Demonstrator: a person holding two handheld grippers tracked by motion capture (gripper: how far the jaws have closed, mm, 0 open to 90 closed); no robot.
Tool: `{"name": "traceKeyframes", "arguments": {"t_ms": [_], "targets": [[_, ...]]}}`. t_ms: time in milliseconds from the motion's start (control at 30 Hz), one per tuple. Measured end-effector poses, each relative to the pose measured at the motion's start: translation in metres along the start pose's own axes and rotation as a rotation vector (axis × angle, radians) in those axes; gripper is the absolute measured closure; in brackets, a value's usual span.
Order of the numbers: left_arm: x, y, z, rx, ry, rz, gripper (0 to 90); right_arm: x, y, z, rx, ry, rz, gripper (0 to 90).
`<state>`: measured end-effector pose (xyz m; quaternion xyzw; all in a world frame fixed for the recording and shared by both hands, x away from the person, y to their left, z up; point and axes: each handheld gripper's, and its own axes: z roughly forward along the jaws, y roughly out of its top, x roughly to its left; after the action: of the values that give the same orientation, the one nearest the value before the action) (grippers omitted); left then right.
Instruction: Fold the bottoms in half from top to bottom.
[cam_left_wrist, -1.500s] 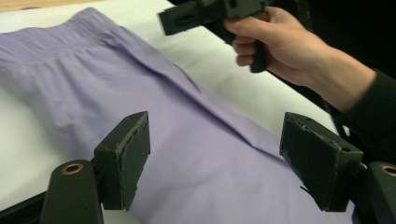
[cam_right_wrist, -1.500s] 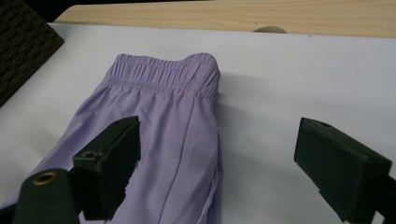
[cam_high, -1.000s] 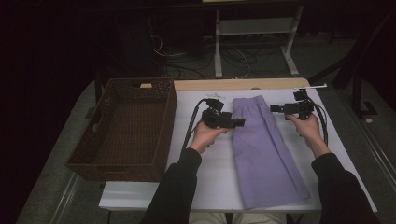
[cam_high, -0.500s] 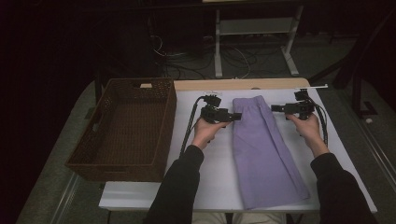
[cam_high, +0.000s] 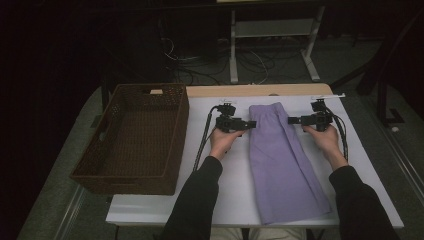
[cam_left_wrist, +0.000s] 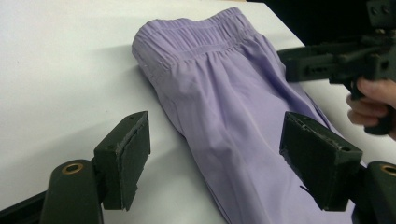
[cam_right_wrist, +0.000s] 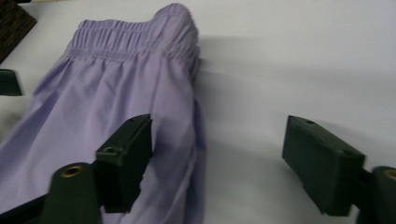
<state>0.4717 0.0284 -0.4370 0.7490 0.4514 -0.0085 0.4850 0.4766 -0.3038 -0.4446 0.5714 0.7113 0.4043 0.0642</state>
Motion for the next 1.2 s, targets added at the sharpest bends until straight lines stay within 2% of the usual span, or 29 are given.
{"name": "traceKeyframes", "arguments": {"t_ms": [133, 300, 500, 867, 1200], "targets": [[0.004, -0.002, 0.009, -0.010, 0.004, -0.035, 24.8, 0.007, 0.000, 0.003, 0.011, 0.031, -0.012, 32.8], [0.006, -0.003, 0.016, 0.004, 0.018, -0.034, 25.6, 0.012, 0.000, 0.005, 0.035, 0.034, -0.028, 38.6], [0.008, -0.005, 0.020, 0.006, 0.026, -0.044, 26.6, 0.011, -0.001, 0.007, 0.045, 0.047, -0.027, 43.0], [0.007, -0.009, 0.026, 0.023, 0.012, -0.046, 27.3, 0.012, -0.003, 0.014, 0.067, 0.061, -0.027, 44.4], [0.007, -0.009, 0.027, 0.013, 0.010, -0.062, 28.4, 0.018, -0.003, 0.016, 0.083, 0.033, -0.064, 41.4]]}}
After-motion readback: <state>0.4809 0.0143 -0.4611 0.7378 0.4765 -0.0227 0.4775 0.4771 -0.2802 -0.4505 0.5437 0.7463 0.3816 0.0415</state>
